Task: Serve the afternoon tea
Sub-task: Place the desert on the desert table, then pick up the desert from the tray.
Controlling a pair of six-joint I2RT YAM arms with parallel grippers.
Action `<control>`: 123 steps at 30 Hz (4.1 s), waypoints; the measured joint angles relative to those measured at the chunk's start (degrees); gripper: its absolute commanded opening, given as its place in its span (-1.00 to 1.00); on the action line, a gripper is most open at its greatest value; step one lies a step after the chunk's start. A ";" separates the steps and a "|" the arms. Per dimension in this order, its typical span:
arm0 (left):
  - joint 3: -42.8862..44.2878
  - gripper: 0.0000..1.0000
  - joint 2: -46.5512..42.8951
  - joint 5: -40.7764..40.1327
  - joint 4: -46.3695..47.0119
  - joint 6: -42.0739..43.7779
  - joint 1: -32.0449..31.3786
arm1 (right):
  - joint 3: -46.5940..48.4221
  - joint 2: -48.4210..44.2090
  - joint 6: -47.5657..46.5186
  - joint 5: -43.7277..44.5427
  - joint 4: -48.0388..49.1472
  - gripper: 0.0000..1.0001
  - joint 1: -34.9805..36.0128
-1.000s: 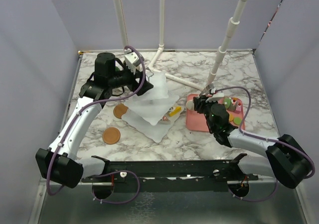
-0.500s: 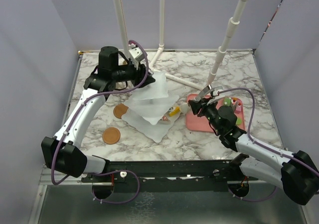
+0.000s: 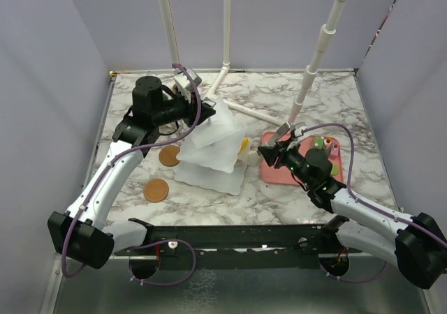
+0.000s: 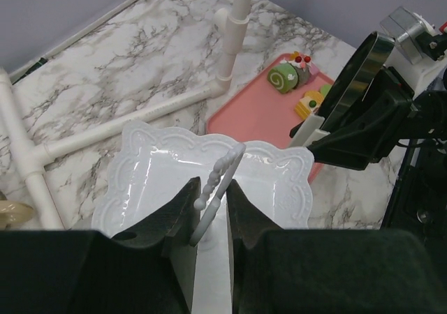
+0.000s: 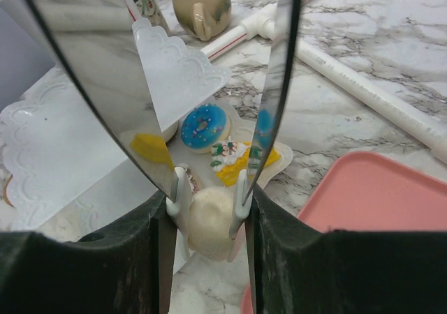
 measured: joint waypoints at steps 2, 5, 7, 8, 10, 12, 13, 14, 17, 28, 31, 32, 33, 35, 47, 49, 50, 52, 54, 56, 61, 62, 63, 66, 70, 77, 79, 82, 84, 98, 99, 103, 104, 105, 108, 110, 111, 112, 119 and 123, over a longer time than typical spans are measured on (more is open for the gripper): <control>-1.25 -0.60 -1.84 -2.78 0.81 -0.72 -0.96 | 0.02 0.00 0.20 -1.01 -0.04 -0.79 0.07; -2.89 -0.68 -4.07 -7.39 1.42 -1.38 -3.17 | 0.37 0.00 0.42 -2.27 -0.68 -0.79 0.31; -3.87 -0.70 -5.40 -11.89 1.81 -1.64 -5.77 | 0.70 0.00 0.57 -2.93 -0.98 -0.79 0.55; -4.26 -0.70 -5.81 -13.77 2.08 -1.66 -6.84 | 1.01 0.04 0.61 -3.17 -1.20 -0.79 0.72; -5.07 -0.70 -6.54 -17.94 2.95 -1.66 -9.18 | 1.57 0.17 0.63 -3.54 -1.46 -0.79 1.18; -5.57 -0.70 -7.23 -21.59 3.80 -1.68 -11.37 | 2.08 0.46 0.63 -3.85 -1.64 -0.79 2.12; -5.62 -0.70 -7.41 -22.73 3.93 -1.68 -11.91 | 2.21 0.70 0.61 -3.82 -1.64 -0.79 2.69; -5.62 -0.70 -7.78 -24.55 4.31 -1.73 -12.59 | 2.25 0.98 0.52 -3.80 -1.73 -0.79 3.17; -5.79 -0.69 -8.52 -27.17 4.79 -2.16 -13.38 | 2.25 2.19 0.59 -3.80 -1.70 -0.79 4.76; -8.31 -0.64 -11.30 -31.82 5.53 -3.19 -14.21 | 2.25 11.67 0.61 0.48 5.90 -0.69 9.88; -9.01 -0.62 -12.13 -32.74 5.79 -3.85 -14.27 | 2.14 14.95 0.61 2.75 9.73 -0.63 11.26; -9.27 -0.62 -12.41 -33.09 5.90 -4.09 -14.29 | 1.92 15.89 0.66 3.63 11.19 -0.60 11.74; -9.44 -0.62 -12.66 -33.38 5.95 -4.35 -14.36 | 1.46 16.74 0.85 4.48 12.85 -0.59 12.15; -9.79 -0.62 -13.03 -33.79 6.10 -4.85 -14.51 | -0.15 17.77 1.51 6.01 16.61 -0.58 12.72; -10.78 -0.62 -14.32 -34.64 6.45 -5.70 -14.73 | -9.99 9.68 5.53 12.48 23.23 -0.56 13.11; -10.78 -0.62 -14.32 -34.67 6.45 -5.73 -14.80 | -9.99 7.34 5.79 13.00 23.28 -0.56 13.11; -10.78 -0.62 -14.32 -34.67 6.45 -5.75 -14.80 | -9.99 6.73 5.88 13.22 23.30 -0.56 13.11; -10.78 -0.62 -14.32 -34.67 6.45 -5.77 -14.80 | -9.99 6.62 6.01 13.57 23.30 -0.56 13.11; -10.78 -0.62 -14.32 -34.69 6.45 -6.10 -14.80 | -9.99 7.48 6.05 13.77 23.34 -0.56 13.11; -10.78 -0.62 -14.32 -34.91 6.45 -6.38 -14.80 | -9.99 8.61 6.03 13.84 23.52 -0.57 13.11; -10.78 -0.58 -14.32 -36.00 6.43 -7.56 -14.80 | -9.99 13.16 5.95 13.79 26.73 -0.57 13.11; -10.78 -0.54 -14.32 -36.15 6.43 -7.91 -14.80 | -9.97 14.12 5.77 13.75 27.71 -0.57 13.11; -10.75 -0.51 -14.32 -36.33 6.40 -8.26 -14.80 | -9.90 15.19 5.62 13.73 28.65 -0.57 13.11; -10.49 -0.41 -14.10 -36.65 6.40 -9.14 -14.80 | -9.25 18.91 5.25 13.29 31.30 -0.54 13.11; -9.79 -0.19 -13.75 -37.03 6.40 -9.86 -14.80 | -7.98 23.34 4.66 12.48 35.06 -0.38 13.25; -9.75 0.00 -13.73 -37.09 6.38 -10.14 -14.80 | -7.37 26.71 4.46 12.22 38.91 0.00 13.49; -9.66 0.03 -13.66 -37.09 6.40 -10.12 -14.80 | -7.37 26.71 4.46 12.15 39.12 0.08 13.49; -9.51 0.08 -13.51 -37.11 6.38 -10.08 -14.80 | -7.37 26.56 4.37 12.09 39.08 0.15 13.49; -9.18 0.10 -13.20 -37.11 6.40 -10.03 -14.80 | -7.37 26.14 4.17 12.07 38.80 0.19 13.49; -8.35 0.20 -12.61 -37.22 6.36 -9.99 -14.80 | -8.90 20.33 3.54 12.74 36.54 0.20 13.49; -8.17 0.21 -12.59 -37.22 6.38 -9.97 -14.80 | -9.05 18.64 3.37 13.20 35.60 0.20 13.49; -7.89 0.36 -12.59 -37.24 6.43 -9.86 -14.80 | -9.11 7.41 2.21 17.66 29.75 0.23 13.49; -7.89 0.39 -12.59 -37.22 6.40 -9.79 -14.80 | -9.01 4.85 1.77 19.32 28.13 0.24 13.49; -7.87 0.42 -12.59 -37.22 6.40 -9.73 -14.80 | -8.92 2.62 1.27 21.07 26.53 0.25 13.46; -7.82 0.48 -12.59 -37.18 6.38 -9.62 -14.80 | -7.78 -2.56 -0.28 26.47 20.63 0.26 12.46; -7.65 0.54 -12.57 -37.18 6.36 -9.55 -14.80 | -6.71 -4.57 -0.85 29.11 16.94 0.26 10.32; -7.39 0.59 -12.55 -37.18 6.29 -9.53 -14.80 | -5.95 -5.11 -0.96 30.27 14.97 0.25 8.59; -7.19 0.64 -12.52 -37.18 6.32 -9.51 -14.80 | -5.09 -5.38 -0.98 31.28 13.22 0.25 6.51; -6.03 0.78 -12.55 -37.16 5.99 -9.29 -14.80 | 0.57 -3.80 -0.52 36.50 4.55 0.16 -5.16; -6.01 0.80 -12.55 -37.16 5.42 -9.05 -14.80 | 3.45 -0.50 -0.61 39.17 1.49 0.13 -9.29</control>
